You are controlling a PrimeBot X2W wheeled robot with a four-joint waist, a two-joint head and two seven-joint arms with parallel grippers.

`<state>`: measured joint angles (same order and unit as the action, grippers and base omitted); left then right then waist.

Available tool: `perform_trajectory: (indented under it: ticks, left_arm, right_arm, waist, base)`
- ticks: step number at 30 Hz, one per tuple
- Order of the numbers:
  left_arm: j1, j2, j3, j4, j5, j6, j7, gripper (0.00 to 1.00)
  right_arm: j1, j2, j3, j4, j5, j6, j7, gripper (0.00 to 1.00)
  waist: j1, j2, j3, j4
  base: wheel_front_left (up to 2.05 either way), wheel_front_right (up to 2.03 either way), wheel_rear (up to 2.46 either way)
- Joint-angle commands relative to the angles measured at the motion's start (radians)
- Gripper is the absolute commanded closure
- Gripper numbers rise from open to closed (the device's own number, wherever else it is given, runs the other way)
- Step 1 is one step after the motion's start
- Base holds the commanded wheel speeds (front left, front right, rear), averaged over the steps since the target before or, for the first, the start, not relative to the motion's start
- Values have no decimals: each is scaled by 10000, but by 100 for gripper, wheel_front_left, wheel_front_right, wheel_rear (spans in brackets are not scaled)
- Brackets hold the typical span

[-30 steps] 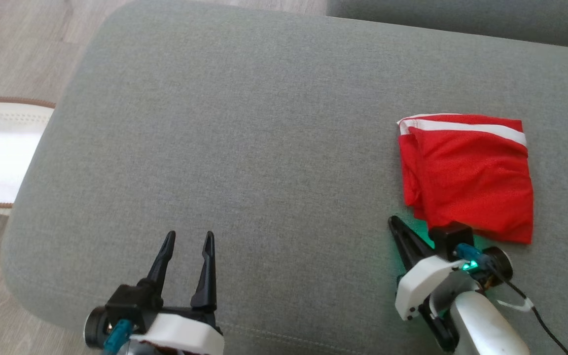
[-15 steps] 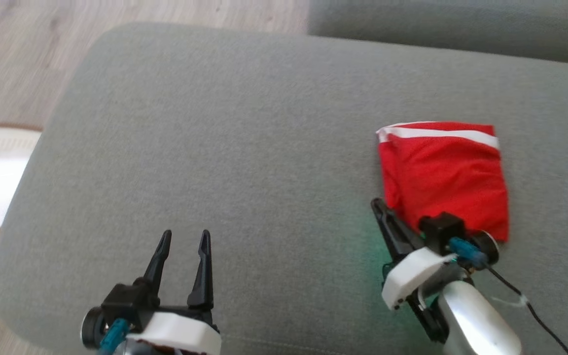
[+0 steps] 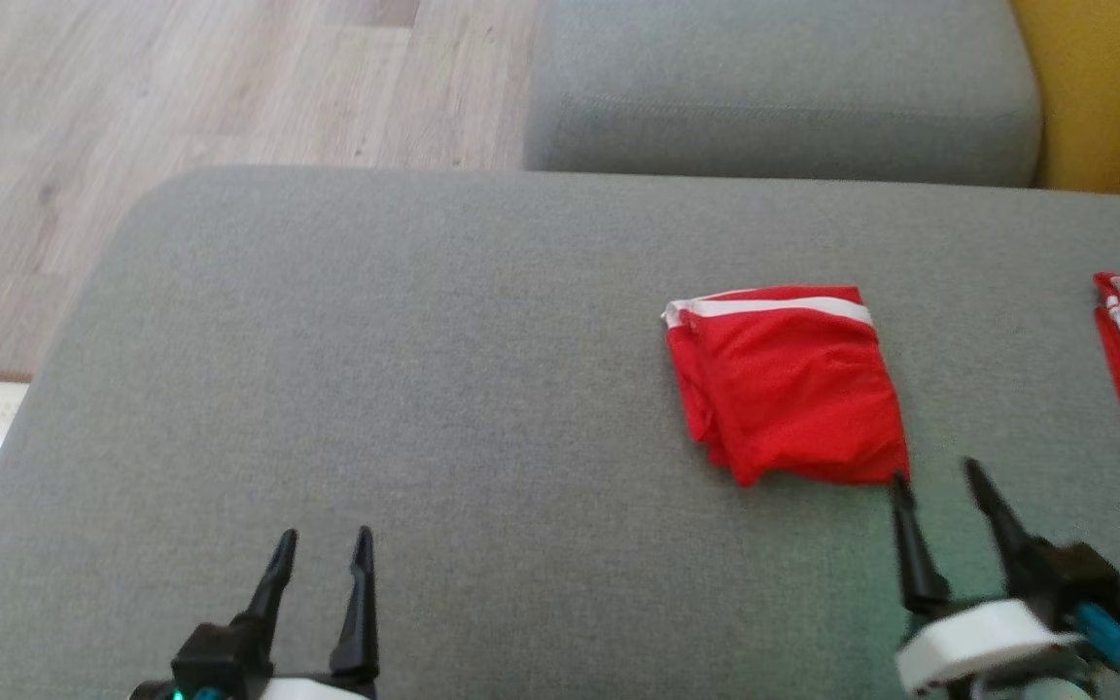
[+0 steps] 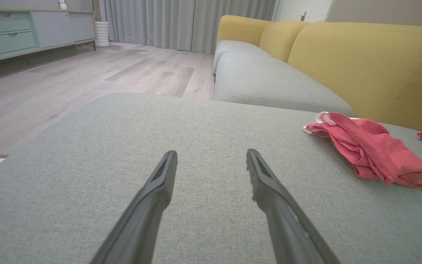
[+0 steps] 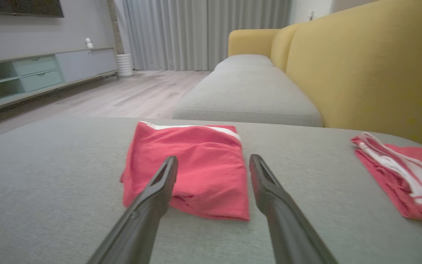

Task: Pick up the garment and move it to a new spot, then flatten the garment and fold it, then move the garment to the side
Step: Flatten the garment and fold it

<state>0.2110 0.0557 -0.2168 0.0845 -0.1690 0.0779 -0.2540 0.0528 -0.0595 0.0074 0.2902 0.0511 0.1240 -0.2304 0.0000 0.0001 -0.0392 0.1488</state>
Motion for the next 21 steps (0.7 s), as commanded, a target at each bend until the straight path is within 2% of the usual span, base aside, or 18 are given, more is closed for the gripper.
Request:
perform_trajectory:
  ticks: [1, 6, 21]
  left_arm:
    - [-271, -55, 390, -283, 55, -17, -78, 0]
    - [-112, -55, 654, -120, 141, -126, -78, 0]
    - [33, -55, 906, 118, 251, -272, -78, 0]
  right_arm:
    - [-167, -100, 45, -396, -127, 67, -149, 0]
    - [285, -44, -492, -406, 2, 67, -255, 0]
    - [647, 39, -588, -565, 376, 67, -312, 0]
  waist:
    - [0, -1, -96, -57]
    - [0, -1, -230, -219]
    - [0, -1, -235, -476]
  base:
    - [0, 0, 0]
    - [0, 0, 0]
    - [0, 0, 0]
